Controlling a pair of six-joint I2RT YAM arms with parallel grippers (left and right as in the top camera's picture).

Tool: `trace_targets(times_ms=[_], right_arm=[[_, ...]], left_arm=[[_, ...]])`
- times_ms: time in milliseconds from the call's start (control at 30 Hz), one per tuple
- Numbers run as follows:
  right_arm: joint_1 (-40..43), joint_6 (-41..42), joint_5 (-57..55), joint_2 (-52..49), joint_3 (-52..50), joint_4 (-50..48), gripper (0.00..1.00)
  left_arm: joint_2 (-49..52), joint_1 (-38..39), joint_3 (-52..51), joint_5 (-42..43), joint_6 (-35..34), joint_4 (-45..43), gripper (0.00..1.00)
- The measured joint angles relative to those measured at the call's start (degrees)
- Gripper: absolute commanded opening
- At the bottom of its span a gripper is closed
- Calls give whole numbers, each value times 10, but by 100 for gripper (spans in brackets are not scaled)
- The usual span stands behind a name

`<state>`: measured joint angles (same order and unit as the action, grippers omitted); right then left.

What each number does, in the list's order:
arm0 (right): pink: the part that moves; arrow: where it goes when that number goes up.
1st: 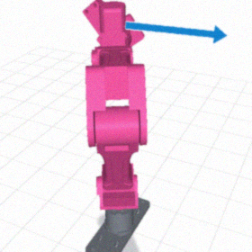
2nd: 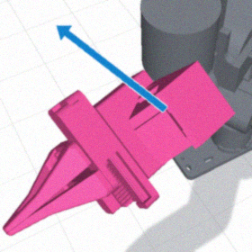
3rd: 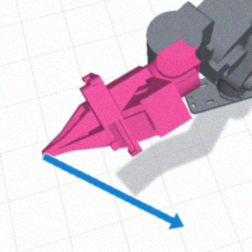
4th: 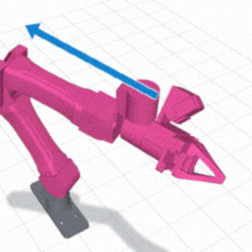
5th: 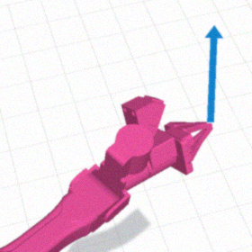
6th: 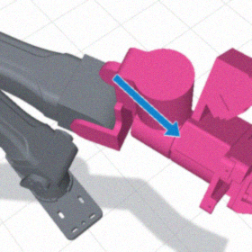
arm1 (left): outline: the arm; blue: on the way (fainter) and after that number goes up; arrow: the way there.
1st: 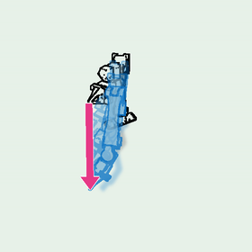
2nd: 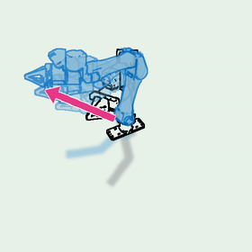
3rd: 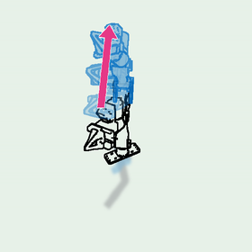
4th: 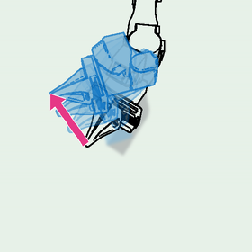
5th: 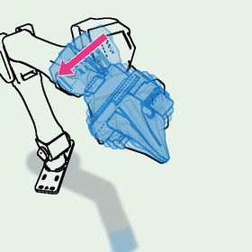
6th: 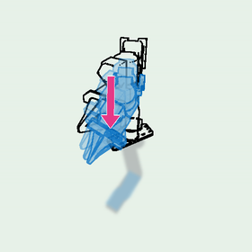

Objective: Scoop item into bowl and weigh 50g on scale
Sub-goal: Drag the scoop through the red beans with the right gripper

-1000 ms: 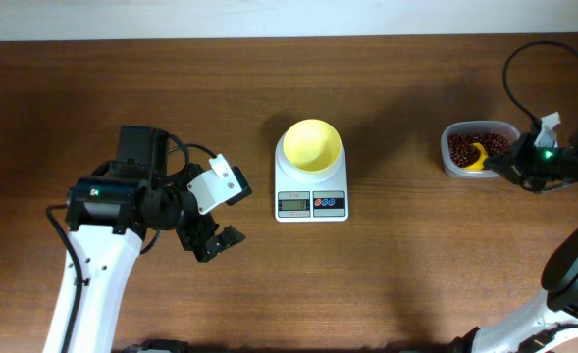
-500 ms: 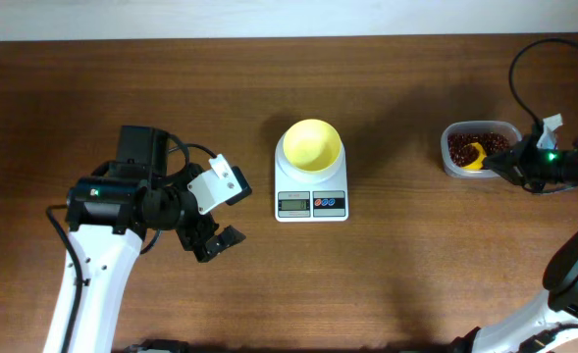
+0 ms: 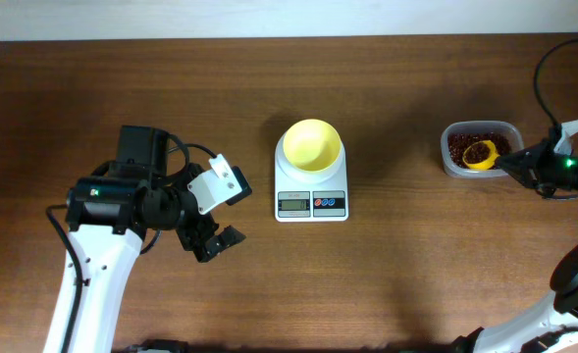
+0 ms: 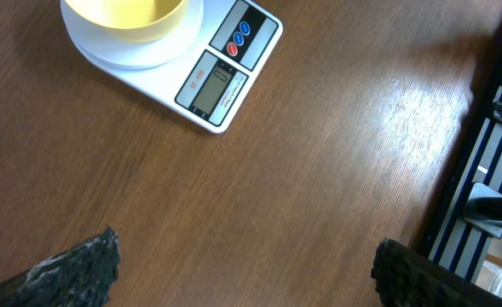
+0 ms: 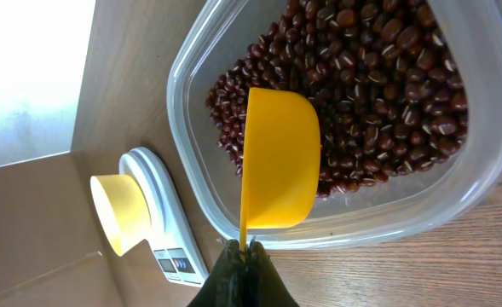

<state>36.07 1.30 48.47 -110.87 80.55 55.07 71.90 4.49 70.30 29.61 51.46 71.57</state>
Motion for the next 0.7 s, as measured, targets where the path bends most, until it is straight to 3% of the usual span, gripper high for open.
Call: trace_targets(times_ms=[700], right_arm=[[0, -1, 55, 0, 0, 2, 4]], left_arm=[[0, 0, 0, 0, 0, 0, 99]])
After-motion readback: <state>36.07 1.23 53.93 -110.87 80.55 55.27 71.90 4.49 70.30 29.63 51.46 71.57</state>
